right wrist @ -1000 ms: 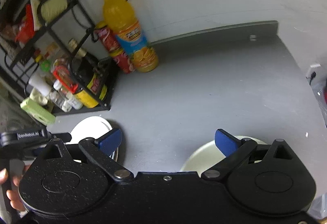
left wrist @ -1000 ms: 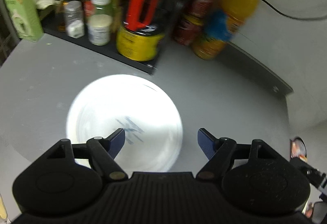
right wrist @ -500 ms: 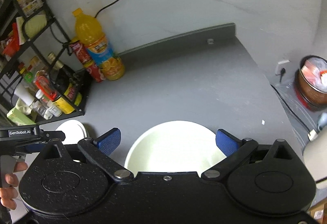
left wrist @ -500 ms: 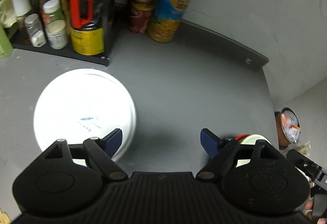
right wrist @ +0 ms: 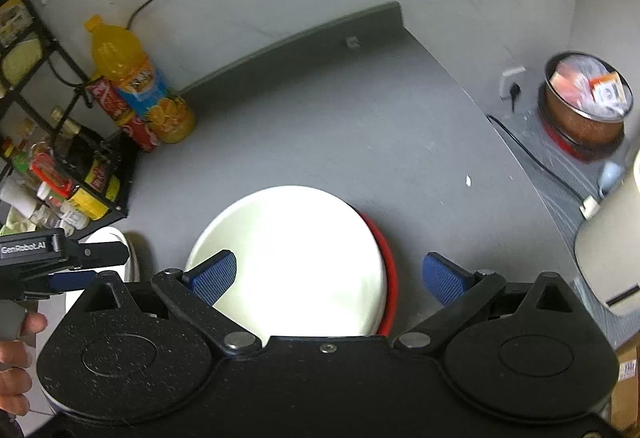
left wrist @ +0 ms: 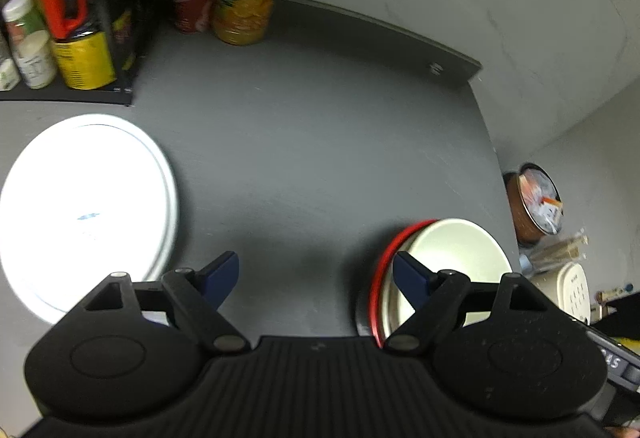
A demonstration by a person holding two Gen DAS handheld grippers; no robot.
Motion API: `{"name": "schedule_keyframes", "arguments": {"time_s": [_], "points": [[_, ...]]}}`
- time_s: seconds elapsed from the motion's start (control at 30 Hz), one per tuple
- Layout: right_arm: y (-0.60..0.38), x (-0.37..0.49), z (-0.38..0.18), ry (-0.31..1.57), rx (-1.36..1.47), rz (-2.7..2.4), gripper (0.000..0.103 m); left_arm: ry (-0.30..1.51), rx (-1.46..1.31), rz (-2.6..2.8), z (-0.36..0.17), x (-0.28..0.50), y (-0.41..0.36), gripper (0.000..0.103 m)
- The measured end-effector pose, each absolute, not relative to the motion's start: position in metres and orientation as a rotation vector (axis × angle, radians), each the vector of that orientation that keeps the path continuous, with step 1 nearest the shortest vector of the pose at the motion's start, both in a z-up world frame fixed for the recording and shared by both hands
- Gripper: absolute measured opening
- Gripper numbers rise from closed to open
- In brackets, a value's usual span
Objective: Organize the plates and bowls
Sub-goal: 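Move both grippers to the red-and-black bowl holding the cream bowls, then close both grippers on the rim of the nested bowl stack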
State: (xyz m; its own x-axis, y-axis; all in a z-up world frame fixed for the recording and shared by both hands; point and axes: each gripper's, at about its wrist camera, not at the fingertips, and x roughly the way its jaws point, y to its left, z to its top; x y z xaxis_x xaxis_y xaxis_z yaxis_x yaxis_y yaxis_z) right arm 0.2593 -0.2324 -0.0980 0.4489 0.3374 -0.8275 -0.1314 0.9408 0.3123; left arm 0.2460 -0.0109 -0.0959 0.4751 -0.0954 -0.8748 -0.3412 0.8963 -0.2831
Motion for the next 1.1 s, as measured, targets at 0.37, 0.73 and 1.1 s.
{"name": "schedule_keyframes", "arguments": {"time_s": [0.37,0.73,1.1], "points": [[-0.245,0.254,-0.123,1.13,0.265,0.211,0.1,1.153,-0.394,0.031,-0.115,0.27,-0.042,0.083],[-0.239,0.248,-0.145,1.192,0.306,0.16,0.083,1.247,-0.332,-0.077,-0.144,0.288,-0.061,0.082],[-0.237,0.25,-0.166,1.236,0.364,0.128,0.058,1.336,-0.355,-0.138,-0.176,0.302,-0.061,0.067]]}}
